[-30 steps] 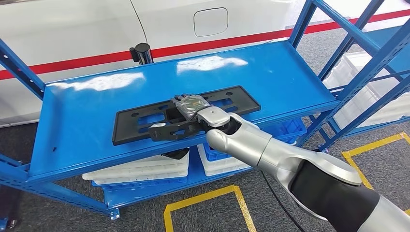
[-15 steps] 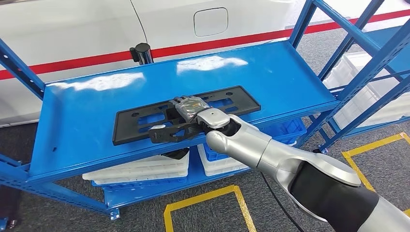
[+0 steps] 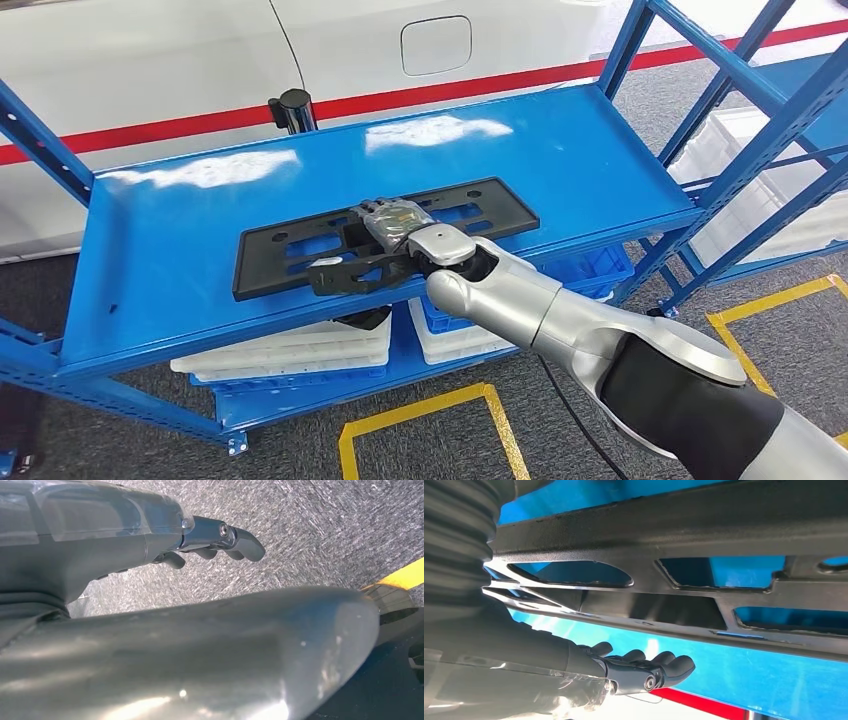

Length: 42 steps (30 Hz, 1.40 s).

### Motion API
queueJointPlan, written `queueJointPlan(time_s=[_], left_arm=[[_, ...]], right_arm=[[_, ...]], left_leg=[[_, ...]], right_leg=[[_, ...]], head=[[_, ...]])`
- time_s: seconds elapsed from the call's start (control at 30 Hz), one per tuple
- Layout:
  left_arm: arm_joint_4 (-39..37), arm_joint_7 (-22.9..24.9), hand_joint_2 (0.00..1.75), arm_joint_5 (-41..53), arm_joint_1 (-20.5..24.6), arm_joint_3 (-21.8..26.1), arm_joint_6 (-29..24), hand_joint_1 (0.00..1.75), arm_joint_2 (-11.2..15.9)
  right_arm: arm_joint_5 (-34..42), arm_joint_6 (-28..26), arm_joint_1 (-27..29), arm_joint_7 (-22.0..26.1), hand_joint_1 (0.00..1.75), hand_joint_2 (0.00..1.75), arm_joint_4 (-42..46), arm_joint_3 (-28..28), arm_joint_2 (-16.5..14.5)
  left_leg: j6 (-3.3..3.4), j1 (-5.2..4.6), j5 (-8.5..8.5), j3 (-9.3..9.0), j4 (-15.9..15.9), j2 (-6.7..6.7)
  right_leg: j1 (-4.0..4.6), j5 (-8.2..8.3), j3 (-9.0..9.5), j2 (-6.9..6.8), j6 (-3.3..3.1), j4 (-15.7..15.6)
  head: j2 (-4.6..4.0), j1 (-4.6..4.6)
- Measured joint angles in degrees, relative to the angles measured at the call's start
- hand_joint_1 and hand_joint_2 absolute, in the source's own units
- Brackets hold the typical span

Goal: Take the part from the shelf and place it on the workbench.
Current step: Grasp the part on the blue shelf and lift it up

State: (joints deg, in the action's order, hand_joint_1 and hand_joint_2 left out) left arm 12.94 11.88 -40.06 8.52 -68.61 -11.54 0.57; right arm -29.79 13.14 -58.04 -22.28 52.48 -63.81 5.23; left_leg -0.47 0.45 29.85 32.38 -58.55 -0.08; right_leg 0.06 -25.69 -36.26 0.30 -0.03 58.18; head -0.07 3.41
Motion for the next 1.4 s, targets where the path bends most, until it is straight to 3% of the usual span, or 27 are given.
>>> queueJointPlan(time_s=[0.03, 1.3, 1.4], left_arm=[[0.0, 0.01, 0.0, 0.03, 0.0, 0.0, 0.0, 0.0, 0.0], [0.0, -0.52, 0.0, 0.09, 0.21, 1.36, -1.37, 0.0, 0.02], [0.0, -1.36, 1.31, 0.69, 0.21, 1.42, -1.71, 0.0, 0.02]], right_arm=[[0.15, -0.05, 0.03, -0.17, 1.75, 1.75, -0.02, 0.02, 0.01], [1.1, -0.13, -0.5, -0.66, 1.75, 1.75, -0.92, 0.48, 0.36], [1.16, -0.1, -0.5, -0.76, 1.75, 1.75, -0.92, 0.49, 0.42]], left_leg=[[0.0, 0.0, 0.0, 0.0, 0.0, 0.0], [0.0, 0.0, -0.01, -0.1, 0.0, -0.16], [0.0, 0.0, -0.01, -0.11, 0.0, -0.21]], right_leg=[[0.0, 0.0, 0.0, 0.0, 0.0, 0.0], [0.0, 0.03, 0.16, 0.0, 0.04, -0.07], [0.0, 0.03, 0.16, 0.0, 0.04, -0.08]], head=[[0.0, 0.0], [0.0, 0.05], [0.0, 0.04]])
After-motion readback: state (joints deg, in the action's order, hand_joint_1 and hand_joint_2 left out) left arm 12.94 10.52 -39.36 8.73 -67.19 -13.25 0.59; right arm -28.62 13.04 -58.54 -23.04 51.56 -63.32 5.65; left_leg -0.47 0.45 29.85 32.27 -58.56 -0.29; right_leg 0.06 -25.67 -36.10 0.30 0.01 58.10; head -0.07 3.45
